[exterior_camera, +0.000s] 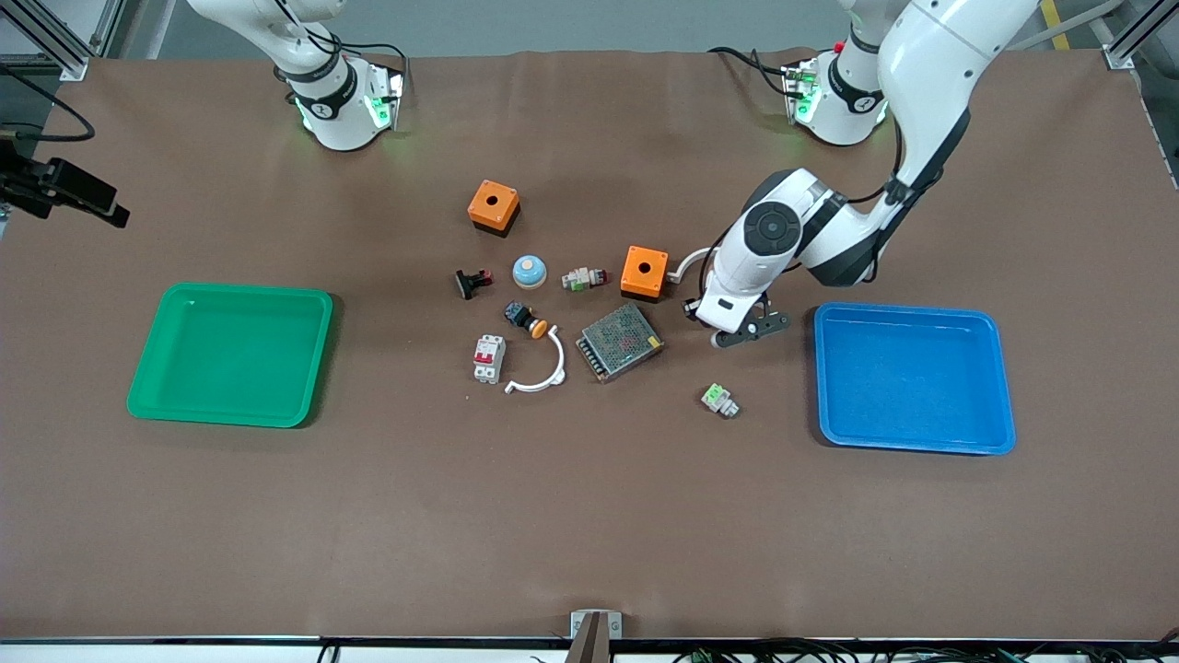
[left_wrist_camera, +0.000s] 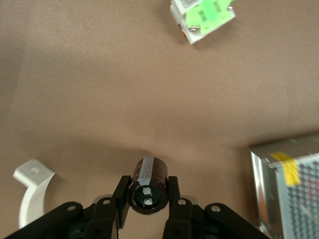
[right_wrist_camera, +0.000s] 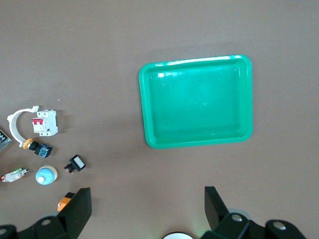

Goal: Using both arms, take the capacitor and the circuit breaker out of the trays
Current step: 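Lower the capacitor beside the white clip and open the left gripper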

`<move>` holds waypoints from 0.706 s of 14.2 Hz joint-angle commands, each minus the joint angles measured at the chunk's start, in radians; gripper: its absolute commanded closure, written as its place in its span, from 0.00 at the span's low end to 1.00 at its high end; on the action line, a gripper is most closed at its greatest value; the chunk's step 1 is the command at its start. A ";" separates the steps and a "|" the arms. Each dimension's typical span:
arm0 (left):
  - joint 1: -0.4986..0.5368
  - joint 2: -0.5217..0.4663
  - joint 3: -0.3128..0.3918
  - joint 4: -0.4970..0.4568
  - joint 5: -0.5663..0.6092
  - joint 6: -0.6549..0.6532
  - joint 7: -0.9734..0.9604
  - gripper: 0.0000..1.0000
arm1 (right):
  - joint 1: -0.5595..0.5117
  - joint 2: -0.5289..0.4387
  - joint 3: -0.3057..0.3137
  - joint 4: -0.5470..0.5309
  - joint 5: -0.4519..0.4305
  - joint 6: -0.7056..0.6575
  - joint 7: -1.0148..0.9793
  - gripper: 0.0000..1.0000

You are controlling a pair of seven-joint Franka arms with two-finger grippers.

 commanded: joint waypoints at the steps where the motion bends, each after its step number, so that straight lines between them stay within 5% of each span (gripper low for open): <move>1: 0.010 0.041 0.000 0.021 0.123 0.024 -0.112 0.88 | -0.021 -0.039 0.021 -0.044 0.004 0.004 -0.009 0.00; 3: 0.013 0.033 0.002 0.038 0.128 0.018 -0.111 0.25 | -0.021 -0.039 0.021 -0.044 0.007 0.001 -0.009 0.00; 4: 0.019 0.022 0.002 0.050 0.129 0.012 -0.108 0.03 | -0.021 -0.039 0.021 -0.044 0.009 0.002 -0.009 0.00; 6: 0.019 -0.007 0.000 0.117 0.131 -0.075 -0.086 0.00 | -0.021 -0.038 0.021 -0.041 0.010 0.004 -0.009 0.00; 10: 0.017 -0.024 -0.009 0.424 0.129 -0.486 0.125 0.01 | -0.022 -0.039 0.021 -0.037 0.010 0.001 -0.038 0.00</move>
